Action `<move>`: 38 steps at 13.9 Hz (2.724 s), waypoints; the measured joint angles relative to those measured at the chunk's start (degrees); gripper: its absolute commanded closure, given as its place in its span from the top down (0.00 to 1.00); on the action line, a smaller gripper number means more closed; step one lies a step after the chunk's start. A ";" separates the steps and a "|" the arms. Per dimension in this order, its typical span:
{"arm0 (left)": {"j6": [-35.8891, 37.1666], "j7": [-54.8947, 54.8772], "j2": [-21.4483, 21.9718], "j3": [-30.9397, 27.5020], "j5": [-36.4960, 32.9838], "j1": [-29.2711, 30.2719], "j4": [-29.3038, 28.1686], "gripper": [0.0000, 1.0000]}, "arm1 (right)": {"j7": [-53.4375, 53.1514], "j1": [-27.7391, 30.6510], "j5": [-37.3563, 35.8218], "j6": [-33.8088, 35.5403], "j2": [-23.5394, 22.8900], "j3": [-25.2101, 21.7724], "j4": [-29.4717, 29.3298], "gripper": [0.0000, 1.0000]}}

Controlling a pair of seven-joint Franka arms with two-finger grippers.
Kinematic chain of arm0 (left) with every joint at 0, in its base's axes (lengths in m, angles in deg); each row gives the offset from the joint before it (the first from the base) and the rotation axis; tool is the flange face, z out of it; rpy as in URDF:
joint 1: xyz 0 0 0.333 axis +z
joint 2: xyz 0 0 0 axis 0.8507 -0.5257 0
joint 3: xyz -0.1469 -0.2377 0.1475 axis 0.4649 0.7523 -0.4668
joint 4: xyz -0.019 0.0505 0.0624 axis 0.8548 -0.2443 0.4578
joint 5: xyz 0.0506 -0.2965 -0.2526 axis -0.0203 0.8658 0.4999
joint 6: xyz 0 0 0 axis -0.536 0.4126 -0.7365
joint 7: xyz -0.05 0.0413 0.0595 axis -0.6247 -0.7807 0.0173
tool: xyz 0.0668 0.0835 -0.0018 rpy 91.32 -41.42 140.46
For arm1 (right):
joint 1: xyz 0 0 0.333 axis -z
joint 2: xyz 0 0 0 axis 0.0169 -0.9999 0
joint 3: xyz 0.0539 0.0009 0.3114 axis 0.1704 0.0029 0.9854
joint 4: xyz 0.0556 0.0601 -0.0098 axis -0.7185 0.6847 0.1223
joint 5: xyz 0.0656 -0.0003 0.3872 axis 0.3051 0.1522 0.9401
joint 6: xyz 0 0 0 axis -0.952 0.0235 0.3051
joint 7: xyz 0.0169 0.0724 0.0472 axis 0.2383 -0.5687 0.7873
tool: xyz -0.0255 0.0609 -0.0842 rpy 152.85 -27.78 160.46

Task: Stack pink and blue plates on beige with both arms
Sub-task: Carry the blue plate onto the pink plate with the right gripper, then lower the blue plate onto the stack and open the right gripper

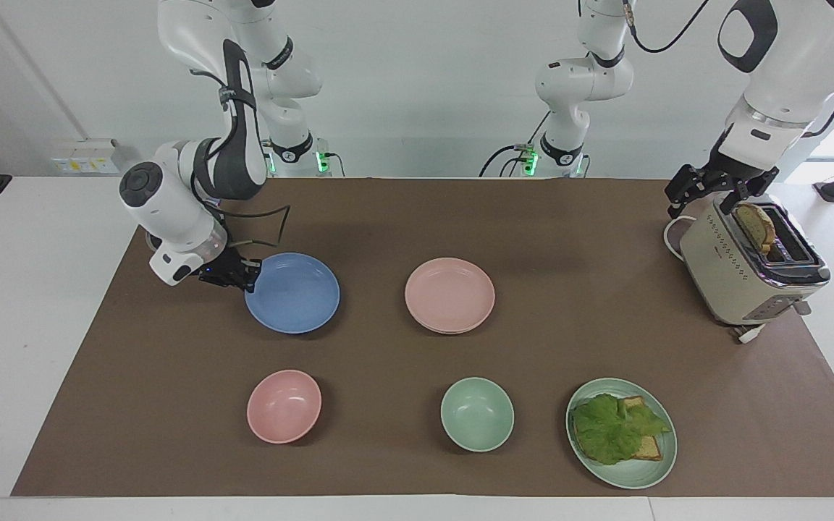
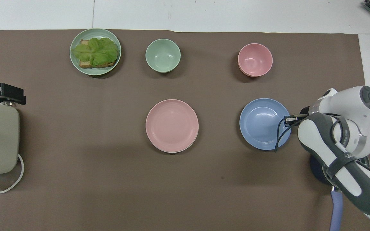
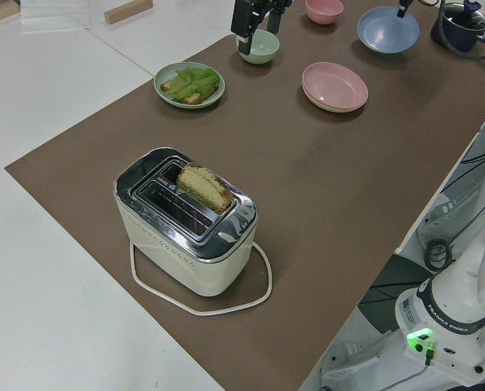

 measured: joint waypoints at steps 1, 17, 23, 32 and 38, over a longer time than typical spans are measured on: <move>0.01 0.00 0.00 0.00 0.00 0.00 0.00 1.00 | -0.20 -0.97 0.00 2.10 0.76 0.25 -1.69 0.00; 0.13 0.00 0.00 0.00 0.00 0.00 0.00 1.00 | -17.29 -25.61 8.53 -11.61 -6.42 1.09 -6.29 0.00; 0.14 0.00 0.00 0.00 0.00 0.00 0.00 1.00 | -17.48 -27.31 10.59 -12.42 -9.70 1.02 -6.21 0.00; 0.17 0.00 0.00 0.00 0.00 0.00 0.00 1.00 | -17.04 -27.30 10.59 -14.49 -11.64 0.90 -6.15 0.00; 0.17 0.00 0.00 -0.01 0.00 0.00 0.00 1.00 | -16.33 -27.29 10.59 -16.24 -12.10 0.87 -5.69 0.13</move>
